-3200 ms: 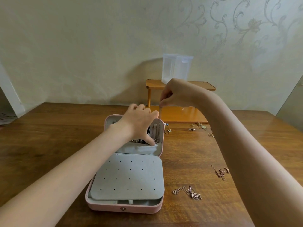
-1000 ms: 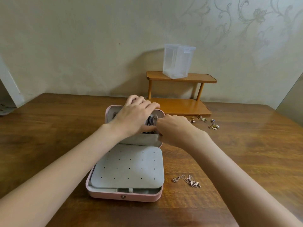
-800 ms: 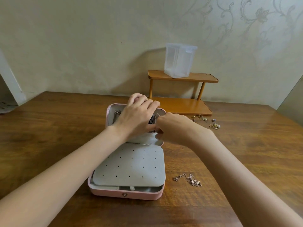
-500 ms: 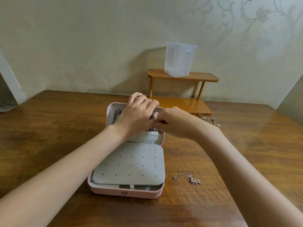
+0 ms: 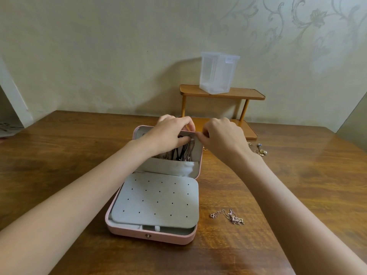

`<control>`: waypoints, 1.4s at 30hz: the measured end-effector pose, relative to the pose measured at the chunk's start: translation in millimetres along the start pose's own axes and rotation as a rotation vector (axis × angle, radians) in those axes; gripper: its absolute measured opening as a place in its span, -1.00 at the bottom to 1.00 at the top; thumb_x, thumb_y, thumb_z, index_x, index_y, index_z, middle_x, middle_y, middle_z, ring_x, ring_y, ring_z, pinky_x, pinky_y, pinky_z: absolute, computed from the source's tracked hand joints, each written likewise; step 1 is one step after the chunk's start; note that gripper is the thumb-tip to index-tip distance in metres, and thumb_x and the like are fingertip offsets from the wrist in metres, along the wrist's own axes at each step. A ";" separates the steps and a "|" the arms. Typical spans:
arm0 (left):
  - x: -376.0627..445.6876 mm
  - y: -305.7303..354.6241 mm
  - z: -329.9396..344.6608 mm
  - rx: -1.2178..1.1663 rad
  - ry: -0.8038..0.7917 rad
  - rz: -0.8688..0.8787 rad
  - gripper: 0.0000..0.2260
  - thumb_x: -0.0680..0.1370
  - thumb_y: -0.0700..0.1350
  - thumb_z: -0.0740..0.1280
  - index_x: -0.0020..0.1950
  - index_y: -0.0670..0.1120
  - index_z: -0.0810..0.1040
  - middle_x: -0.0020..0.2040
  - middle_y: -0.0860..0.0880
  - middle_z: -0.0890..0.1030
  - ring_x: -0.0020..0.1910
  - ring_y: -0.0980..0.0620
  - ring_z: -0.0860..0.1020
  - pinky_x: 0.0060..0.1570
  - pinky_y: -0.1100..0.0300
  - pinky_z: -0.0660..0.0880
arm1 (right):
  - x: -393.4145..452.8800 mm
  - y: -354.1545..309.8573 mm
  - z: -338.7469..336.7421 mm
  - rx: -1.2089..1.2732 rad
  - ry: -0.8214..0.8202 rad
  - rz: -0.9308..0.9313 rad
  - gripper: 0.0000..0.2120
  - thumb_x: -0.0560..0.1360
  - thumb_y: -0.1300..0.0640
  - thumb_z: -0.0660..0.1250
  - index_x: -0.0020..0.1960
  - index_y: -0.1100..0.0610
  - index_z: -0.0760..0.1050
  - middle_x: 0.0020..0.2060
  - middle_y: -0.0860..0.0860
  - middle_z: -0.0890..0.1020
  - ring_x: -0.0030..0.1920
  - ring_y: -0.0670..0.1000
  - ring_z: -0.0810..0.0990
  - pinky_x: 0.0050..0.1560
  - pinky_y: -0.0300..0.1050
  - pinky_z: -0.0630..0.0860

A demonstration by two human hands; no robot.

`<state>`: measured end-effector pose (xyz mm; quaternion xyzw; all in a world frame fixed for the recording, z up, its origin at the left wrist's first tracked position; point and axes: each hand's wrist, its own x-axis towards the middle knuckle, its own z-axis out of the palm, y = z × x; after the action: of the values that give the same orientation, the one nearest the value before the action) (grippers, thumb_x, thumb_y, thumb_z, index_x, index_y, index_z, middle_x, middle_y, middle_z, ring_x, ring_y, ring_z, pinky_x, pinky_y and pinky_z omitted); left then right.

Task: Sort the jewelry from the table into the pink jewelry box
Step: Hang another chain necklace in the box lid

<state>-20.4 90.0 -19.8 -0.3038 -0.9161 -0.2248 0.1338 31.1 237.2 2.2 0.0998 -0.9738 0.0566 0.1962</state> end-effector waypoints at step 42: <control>-0.5 9.9 -13.8 -0.055 0.037 -0.177 -0.81 0.47 0.02 0.40 0.02 -0.03 0.56 -0.13 0.02 0.55 -0.03 -0.01 0.51 0.02 0.16 0.28 | 1.8 -16.0 11.8 0.222 -0.211 -0.041 -0.91 0.48 0.27 0.34 -0.03 0.23 0.59 -0.17 0.13 0.65 -0.30 0.06 0.66 -0.16 -0.08 0.63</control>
<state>-12.5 90.0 -4.8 -0.2210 -0.9302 -0.2664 0.1219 28.5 219.5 -6.8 0.1462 -0.9745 0.1493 0.0819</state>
